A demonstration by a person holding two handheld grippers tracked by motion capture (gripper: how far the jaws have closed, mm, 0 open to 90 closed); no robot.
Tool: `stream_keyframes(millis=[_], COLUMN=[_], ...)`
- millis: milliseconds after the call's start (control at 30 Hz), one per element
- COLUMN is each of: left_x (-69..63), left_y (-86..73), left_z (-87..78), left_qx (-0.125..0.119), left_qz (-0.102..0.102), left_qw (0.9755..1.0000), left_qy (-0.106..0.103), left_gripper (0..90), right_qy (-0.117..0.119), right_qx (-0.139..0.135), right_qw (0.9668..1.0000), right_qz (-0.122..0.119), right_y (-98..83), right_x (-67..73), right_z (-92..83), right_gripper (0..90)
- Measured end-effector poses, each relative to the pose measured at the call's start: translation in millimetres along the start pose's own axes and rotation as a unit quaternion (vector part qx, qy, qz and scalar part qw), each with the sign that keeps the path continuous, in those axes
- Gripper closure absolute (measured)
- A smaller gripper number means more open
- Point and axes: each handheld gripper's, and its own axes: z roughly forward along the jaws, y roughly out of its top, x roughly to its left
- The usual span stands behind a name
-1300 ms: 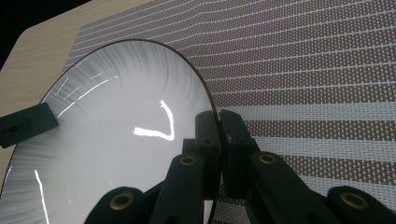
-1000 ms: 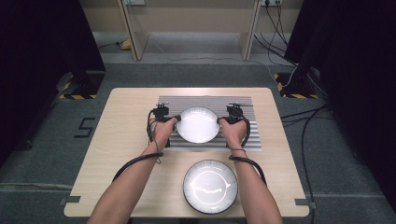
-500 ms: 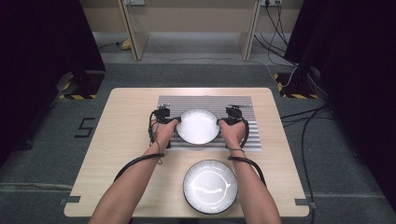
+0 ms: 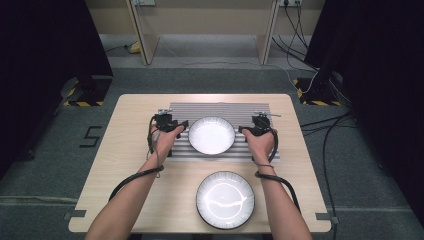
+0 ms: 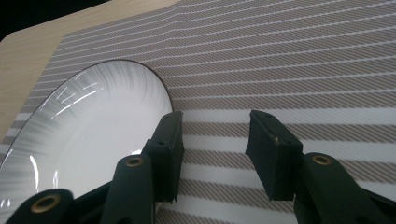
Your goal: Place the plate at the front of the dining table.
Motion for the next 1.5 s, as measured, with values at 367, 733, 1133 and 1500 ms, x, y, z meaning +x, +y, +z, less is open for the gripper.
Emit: stream_keyframes(millis=[367, 733, 1133, 1500], left_x=[22.0, 43.4, 87.6, 108.4], left_y=[-21.1, -63.9, -93.7, -114.1], left_z=[-68.9, -124.3, -184.9, -210.7], left_qx=[-0.005, -0.028, -0.071, -0.082], left_qz=[0.016, 0.034, 0.023, 0.006], left_qw=[0.9986, 0.9975, 0.9972, 0.9961], left_qy=[-0.051, -0.056, 0.008, 0.031], left_gripper=[41.4, 41.3, 41.3, 41.3], right_qy=[0.006, 0.009, 0.005, -0.012], right_qx=[0.001, -0.019, -0.048, -0.069], right_qw=[1.0, 0.9997, 0.998, 0.9975], right_qz=[0.005, 0.01, 0.04, 0.014], right_y=[-44.4, -73.3, -112.3, -133.4], right_x=[-35.7, -58.0, -84.5, -90.8], right_z=[-48.9, -96.1, -149.7, -172.1], right_gripper=[49.3, 48.1, 47.8, 47.2])
